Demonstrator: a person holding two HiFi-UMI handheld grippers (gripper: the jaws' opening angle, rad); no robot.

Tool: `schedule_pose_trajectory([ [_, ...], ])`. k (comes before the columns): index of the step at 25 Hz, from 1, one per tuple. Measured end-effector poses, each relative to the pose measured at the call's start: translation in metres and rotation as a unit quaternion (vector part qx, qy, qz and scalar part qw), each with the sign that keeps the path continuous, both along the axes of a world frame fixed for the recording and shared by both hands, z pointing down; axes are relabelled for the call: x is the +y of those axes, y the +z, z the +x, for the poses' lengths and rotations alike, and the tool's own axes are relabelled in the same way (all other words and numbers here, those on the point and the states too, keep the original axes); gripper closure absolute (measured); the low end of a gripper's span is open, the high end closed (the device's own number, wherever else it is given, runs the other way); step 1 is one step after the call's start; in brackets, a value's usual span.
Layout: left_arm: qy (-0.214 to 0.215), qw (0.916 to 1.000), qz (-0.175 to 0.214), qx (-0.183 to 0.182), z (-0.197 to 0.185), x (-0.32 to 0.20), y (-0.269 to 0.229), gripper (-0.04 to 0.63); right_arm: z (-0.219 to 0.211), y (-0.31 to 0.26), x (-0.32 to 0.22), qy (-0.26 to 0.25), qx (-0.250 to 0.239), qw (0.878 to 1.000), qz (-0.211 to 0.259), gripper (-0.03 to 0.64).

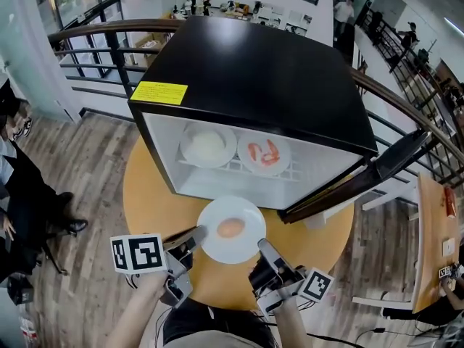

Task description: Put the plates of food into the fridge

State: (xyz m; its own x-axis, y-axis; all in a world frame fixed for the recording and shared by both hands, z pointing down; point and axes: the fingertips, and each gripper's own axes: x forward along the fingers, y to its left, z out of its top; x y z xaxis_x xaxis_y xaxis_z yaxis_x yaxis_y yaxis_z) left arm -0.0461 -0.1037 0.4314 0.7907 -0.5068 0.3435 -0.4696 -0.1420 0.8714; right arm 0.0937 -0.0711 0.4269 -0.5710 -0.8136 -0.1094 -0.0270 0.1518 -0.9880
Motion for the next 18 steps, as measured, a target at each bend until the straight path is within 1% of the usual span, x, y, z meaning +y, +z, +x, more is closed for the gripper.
schedule_pose_trajectory([
  [4,-0.044,0.9986,-0.01,0.027,-0.001,-0.011,0.016,0.575,0.003,0.012,-0.011,0.024,-0.019,1.0,0.005,0.598],
  [6,-0.067,0.9971,-0.021,0.028,-0.002,-0.019,0.027,0.575,0.004,0.023,-0.018,0.035,-0.026,0.999,0.0,0.598],
  [9,-0.079,0.9961,-0.029,0.025,-0.001,-0.031,0.044,0.575,0.004,0.04,-0.025,0.048,-0.038,0.998,-0.01,0.598],
  [12,-0.079,0.9963,-0.029,0.016,0.001,-0.043,0.057,0.575,0.005,0.055,-0.03,0.067,-0.048,0.997,-0.013,0.598],
  [16,-0.081,0.9965,-0.01,-0.016,0.003,-0.055,0.072,0.574,0.005,0.072,-0.034,0.094,-0.059,0.994,-0.015,0.598],
  [18,-0.08,0.9964,-0.005,-0.028,0.004,-0.059,0.079,0.571,0.006,0.079,-0.037,0.102,-0.056,0.993,-0.013,0.598],
])
